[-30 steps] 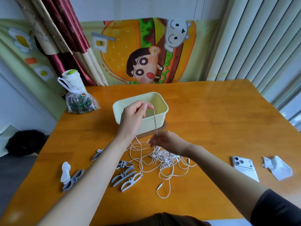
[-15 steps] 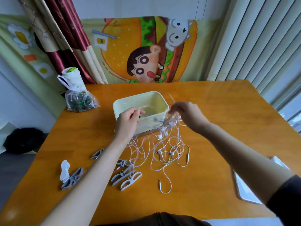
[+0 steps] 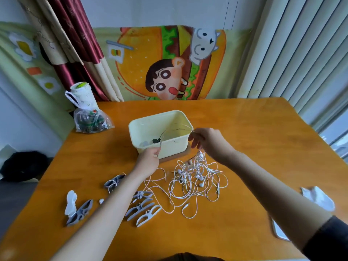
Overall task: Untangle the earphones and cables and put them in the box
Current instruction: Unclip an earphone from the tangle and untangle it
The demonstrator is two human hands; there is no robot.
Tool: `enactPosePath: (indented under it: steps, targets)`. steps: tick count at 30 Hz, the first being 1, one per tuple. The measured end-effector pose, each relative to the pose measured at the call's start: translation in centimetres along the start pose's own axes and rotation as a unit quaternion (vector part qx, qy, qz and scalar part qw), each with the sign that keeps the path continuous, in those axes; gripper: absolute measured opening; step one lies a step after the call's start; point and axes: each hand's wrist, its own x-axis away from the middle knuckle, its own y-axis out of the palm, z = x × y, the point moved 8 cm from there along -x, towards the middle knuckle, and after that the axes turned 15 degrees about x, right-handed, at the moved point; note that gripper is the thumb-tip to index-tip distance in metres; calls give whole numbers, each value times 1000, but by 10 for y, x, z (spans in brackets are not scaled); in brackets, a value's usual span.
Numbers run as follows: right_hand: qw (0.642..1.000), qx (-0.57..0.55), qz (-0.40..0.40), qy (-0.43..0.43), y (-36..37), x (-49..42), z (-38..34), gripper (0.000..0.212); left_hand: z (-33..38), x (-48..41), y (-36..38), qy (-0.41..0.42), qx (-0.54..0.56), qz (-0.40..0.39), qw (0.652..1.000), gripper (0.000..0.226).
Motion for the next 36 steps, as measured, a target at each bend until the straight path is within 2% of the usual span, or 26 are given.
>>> enactPosePath:
  steps: [4,7,10,14,19,22,25,30,32,36]
  targets:
    - [996,20,-89,-11,35,3,-5,26,35,8,2,108,33,25,993,49]
    - [992,29,-123,-27,47,6,-16,28,48,10,25,123,50,-54,990,35]
    - [991,15,-128,-29,50,7,-20,32,41,10,41,100,-10,-118,988,15]
    - [989,-38,-141,0,59,13,-4,15,34,7,26,113,-47,-72,990,21]
    - [988,-65,-136,0,72,26,13,2,48,9,3,136,1,-32,990,25]
    - [988,-64,-139,2,77,30,17,3,53,12,-3,144,44,-10,989,25]
    - [987,-60,-151,17,80,33,19,18,53,12,-9,148,87,10,985,25]
    - [989,-57,-136,17,79,33,22,32,41,11,-17,131,121,44,983,26]
    - [990,-52,-125,26,78,34,27,31,34,10,-24,113,139,65,982,26]
    - [993,-38,-107,26,74,36,27,14,20,6,-34,86,138,77,984,27]
